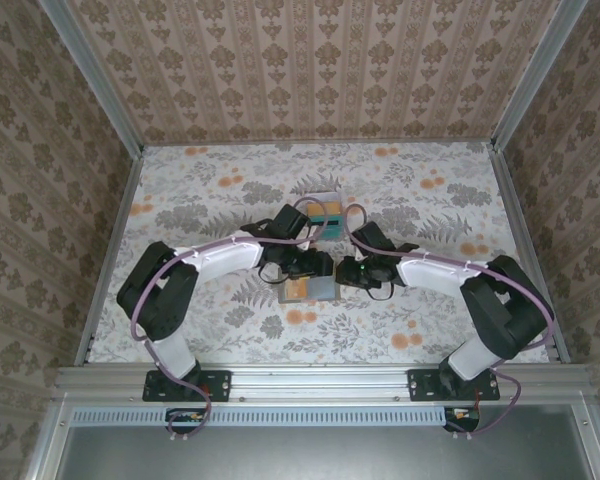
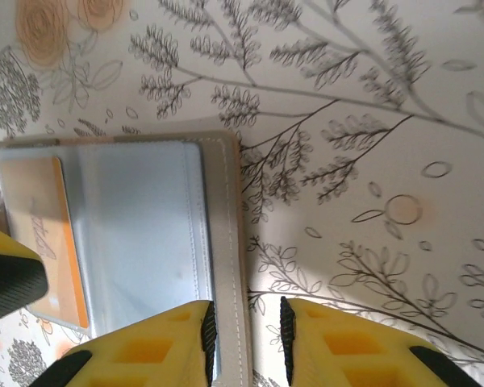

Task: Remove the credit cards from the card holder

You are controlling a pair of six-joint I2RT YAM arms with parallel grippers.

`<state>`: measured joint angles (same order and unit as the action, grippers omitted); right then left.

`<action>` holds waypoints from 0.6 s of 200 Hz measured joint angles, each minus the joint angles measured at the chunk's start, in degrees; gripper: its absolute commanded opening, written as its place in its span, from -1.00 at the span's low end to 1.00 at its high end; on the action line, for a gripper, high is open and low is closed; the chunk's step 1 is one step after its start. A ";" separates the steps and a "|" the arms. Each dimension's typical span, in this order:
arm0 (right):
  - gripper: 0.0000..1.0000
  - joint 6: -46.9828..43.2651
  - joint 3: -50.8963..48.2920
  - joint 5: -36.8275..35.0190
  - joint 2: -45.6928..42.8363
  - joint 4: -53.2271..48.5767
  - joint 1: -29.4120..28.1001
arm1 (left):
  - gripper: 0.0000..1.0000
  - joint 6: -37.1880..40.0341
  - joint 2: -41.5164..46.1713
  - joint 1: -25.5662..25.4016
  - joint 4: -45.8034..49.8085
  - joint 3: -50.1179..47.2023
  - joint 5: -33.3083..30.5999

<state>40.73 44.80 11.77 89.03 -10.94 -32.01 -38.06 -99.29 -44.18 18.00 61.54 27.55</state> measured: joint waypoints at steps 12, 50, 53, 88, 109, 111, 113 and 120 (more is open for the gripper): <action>-0.36 0.00 -0.04 -0.24 -0.55 0.02 0.26 | 0.11 0.22 0.00 0.00 -0.04 0.00 0.22; -0.37 -0.02 0.22 0.20 -0.50 0.00 0.35 | -0.02 0.39 0.39 0.39 -0.13 -0.50 0.28; -0.37 -0.02 0.37 0.37 -0.44 0.02 0.31 | -0.06 0.28 0.70 0.50 -0.11 -0.87 0.24; -0.45 0.00 4.04 2.67 2.19 0.35 -1.46 | -0.44 0.24 5.60 3.54 0.07 -6.27 -0.85; -0.49 0.02 6.91 4.68 4.70 1.14 -3.45 | -0.60 0.42 8.02 5.66 0.26 -9.27 -1.97; -0.49 0.02 7.26 4.85 5.01 1.20 -3.65 | -0.62 0.42 8.09 5.79 0.24 -9.44 -2.01; -0.49 0.02 7.58 5.05 5.38 1.33 -3.85 | -0.64 0.37 8.22 5.95 0.31 -9.70 -2.10; -0.50 0.02 8.55 5.57 6.51 1.66 -4.48 | -0.70 0.35 8.52 6.45 0.46 -10.54 -2.43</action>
<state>40.75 53.34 17.34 95.55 -9.28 -36.49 -37.71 -90.76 -37.74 18.46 51.00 25.12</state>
